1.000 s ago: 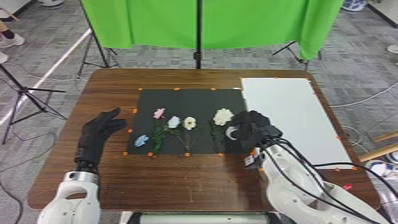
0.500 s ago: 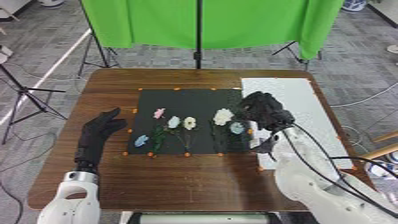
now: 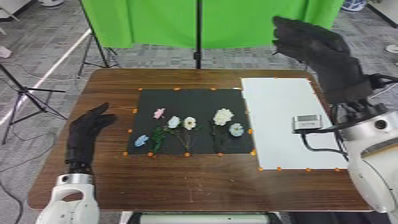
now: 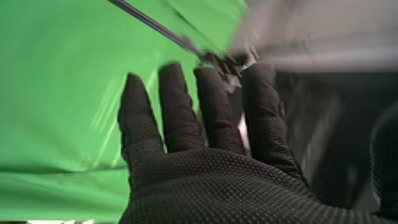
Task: Arrange flowers
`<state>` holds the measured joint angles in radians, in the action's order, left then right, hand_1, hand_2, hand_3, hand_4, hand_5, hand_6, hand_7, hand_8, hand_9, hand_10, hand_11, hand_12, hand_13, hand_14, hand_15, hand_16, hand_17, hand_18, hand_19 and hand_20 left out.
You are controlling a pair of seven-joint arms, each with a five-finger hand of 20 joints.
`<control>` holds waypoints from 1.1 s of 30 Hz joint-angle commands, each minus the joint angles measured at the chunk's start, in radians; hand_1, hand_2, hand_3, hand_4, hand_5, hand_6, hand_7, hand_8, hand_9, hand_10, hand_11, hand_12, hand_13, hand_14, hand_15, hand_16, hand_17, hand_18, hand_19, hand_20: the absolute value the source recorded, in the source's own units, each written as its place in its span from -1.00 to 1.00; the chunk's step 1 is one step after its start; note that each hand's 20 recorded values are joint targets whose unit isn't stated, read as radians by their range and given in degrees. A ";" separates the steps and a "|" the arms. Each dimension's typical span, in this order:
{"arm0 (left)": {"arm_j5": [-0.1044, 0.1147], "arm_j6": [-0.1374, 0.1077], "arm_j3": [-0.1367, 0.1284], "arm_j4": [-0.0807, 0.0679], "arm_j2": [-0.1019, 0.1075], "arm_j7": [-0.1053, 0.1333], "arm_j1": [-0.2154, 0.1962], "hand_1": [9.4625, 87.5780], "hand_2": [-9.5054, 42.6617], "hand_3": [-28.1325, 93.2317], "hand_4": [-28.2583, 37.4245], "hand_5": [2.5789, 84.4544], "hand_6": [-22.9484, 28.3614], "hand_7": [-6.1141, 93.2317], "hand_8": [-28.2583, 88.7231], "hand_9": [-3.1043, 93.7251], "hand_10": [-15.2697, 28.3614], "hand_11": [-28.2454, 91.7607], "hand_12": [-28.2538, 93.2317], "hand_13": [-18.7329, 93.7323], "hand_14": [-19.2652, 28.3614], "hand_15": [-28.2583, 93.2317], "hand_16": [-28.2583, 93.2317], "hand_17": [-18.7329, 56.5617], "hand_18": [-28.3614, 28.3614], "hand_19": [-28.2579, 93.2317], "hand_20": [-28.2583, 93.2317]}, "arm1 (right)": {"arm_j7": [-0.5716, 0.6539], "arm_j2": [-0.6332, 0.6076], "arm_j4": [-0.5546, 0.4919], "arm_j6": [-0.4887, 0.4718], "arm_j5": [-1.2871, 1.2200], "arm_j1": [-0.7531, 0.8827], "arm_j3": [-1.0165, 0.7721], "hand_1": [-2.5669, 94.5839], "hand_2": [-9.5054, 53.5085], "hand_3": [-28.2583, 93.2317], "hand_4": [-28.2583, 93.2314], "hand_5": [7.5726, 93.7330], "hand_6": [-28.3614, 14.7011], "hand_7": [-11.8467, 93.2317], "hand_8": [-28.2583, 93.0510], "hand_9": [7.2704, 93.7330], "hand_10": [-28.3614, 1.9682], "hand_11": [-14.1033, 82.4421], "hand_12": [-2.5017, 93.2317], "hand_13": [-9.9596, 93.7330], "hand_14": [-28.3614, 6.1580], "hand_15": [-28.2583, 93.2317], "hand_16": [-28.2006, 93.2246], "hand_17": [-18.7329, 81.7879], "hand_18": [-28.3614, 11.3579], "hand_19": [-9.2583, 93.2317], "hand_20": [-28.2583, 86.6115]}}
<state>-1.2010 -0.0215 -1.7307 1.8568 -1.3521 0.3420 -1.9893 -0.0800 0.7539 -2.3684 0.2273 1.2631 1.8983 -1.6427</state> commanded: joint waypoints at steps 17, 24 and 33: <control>-0.246 0.323 -0.023 -0.005 -0.047 -0.077 0.011 -0.59 -0.20 0.47 -0.99 0.16 0.24 -0.73 -0.61 0.15 0.48 -0.16 -0.36 0.09 0.66 -0.14 -0.61 -0.24 0.55 -0.20 -0.29 | -0.014 0.149 -0.011 0.119 -0.089 0.276 -0.023 -1.00 -0.58 0.71 -0.91 -0.39 0.45 -0.57 -0.69 -0.31 0.06 -0.64 -0.71 -0.33 -0.16 -0.45 -0.21 -0.42 -0.31 -0.59 -0.05; -0.362 0.248 0.021 -0.026 0.012 0.027 0.089 -0.56 -0.22 0.45 -0.94 0.16 0.23 -0.74 -0.60 0.14 0.46 -0.16 -0.35 0.08 0.64 -0.15 -0.60 -0.24 0.55 -0.22 -0.28 | 0.035 0.146 0.005 0.107 -0.049 0.245 -0.014 -1.00 -0.49 0.60 -0.97 -0.49 0.36 -0.62 -0.69 -0.64 0.26 -0.74 -0.73 -0.44 -0.18 -0.52 -0.15 -0.48 -0.30 -0.57 -0.08; -0.132 -0.133 0.127 -0.064 0.028 0.224 0.085 -0.55 -0.28 0.49 -0.93 0.21 0.17 -0.68 -0.61 0.15 0.41 -0.16 -0.36 0.03 0.50 -0.25 -0.62 -0.22 0.47 -0.29 -0.29 | 0.103 0.145 0.017 0.071 -0.126 0.187 0.002 -1.00 -0.23 0.12 -1.00 -0.88 0.27 -0.64 -0.70 -0.76 0.34 -0.84 -0.68 -0.59 -0.23 -0.76 0.08 -0.66 -0.16 -0.57 -0.15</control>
<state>-1.5587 0.0894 -1.6767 1.8239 -1.3252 0.4338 -1.9010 0.0500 0.9021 -2.3621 0.2344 1.1993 2.1275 -1.6822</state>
